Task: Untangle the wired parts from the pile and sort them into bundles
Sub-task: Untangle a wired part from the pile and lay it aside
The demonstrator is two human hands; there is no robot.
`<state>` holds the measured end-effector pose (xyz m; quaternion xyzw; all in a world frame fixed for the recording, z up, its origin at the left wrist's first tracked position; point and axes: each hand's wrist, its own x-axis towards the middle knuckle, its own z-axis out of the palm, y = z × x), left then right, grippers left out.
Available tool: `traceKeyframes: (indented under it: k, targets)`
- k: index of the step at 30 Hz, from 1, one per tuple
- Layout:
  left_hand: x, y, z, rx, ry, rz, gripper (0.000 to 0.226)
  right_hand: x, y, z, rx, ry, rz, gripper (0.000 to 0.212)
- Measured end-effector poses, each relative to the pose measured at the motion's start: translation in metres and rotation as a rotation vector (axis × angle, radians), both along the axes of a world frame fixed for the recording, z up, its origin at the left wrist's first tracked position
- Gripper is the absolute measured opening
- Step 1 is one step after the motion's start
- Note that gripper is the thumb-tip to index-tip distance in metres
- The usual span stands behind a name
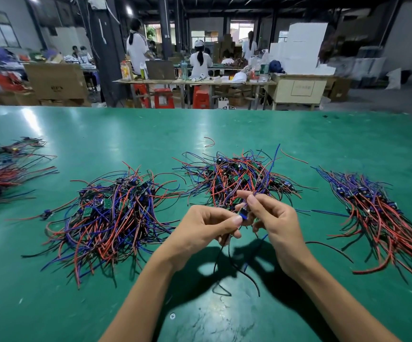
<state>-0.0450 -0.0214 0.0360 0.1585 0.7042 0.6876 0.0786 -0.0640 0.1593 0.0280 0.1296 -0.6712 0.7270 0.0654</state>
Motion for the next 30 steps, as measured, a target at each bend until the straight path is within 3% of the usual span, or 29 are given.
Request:
traceKeyframes:
  k: [3, 5, 7, 9, 11, 12, 14, 17, 20, 23, 25, 28, 30]
  targets:
    - [-0.003, -0.008, 0.008, 0.092, 0.124, 0.213, 0.023, -0.003, 0.004, 0.002, -0.039, -0.029, -0.014, 0.022]
    - [-0.006, -0.025, 0.014, 0.067, 0.276, 0.465, 0.019, -0.006, 0.008, 0.000, 0.036, 0.033, -0.088, 0.022]
    - [-0.008, -0.046, 0.013, -0.134, 0.410, 0.810, 0.016, -0.008, 0.013, -0.005, 0.213, 0.131, -0.248, 0.020]
    - [-0.008, -0.064, 0.007, -0.519, 0.461, 1.153, 0.019, -0.011, 0.016, -0.011, 0.510, 0.191, -0.408, 0.017]
    - [-0.008, -0.075, 0.000, -0.798, 0.343, 1.339, 0.022, -0.012, 0.017, -0.017, 0.792, 0.163, -0.473, 0.026]
    - [-0.008, -0.078, -0.001, -0.835, 0.260, 1.366, 0.024, -0.013, 0.016, -0.019, 0.896, 0.127, -0.478, 0.030]
    - [-0.008, -0.080, -0.002, -0.846, 0.172, 1.366, 0.027, -0.017, 0.017, -0.021, 1.034, 0.062, -0.468, 0.032]
    - [-0.008, -0.070, 0.000, -0.899, 0.187, 1.378, 0.032, -0.019, 0.021, -0.020, 1.055, 0.061, -0.472, 0.022]
    - [-0.007, -0.049, 0.002, -0.885, 0.417, 1.393, 0.026, -0.017, 0.023, -0.019, 0.991, 0.087, -0.492, 0.012]
    - [-0.007, -0.021, -0.003, -0.818, 0.692, 1.090, 0.017, -0.016, 0.023, -0.018, 0.757, 0.153, -0.444, 0.018]
    - [-0.007, -0.002, -0.010, -0.814, 0.752, 0.817, 0.012, -0.014, 0.025, -0.014, 0.611, 0.232, -0.407, 0.020]
    - [-0.006, 0.019, -0.024, -0.806, 0.739, 0.547, 0.025, -0.008, 0.023, -0.008, 0.520, 0.341, -0.335, 0.012]
    - [-0.005, 0.028, -0.028, -0.600, 0.574, 0.486, 0.026, -0.003, 0.019, -0.007, 0.525, 0.438, -0.245, 0.007]
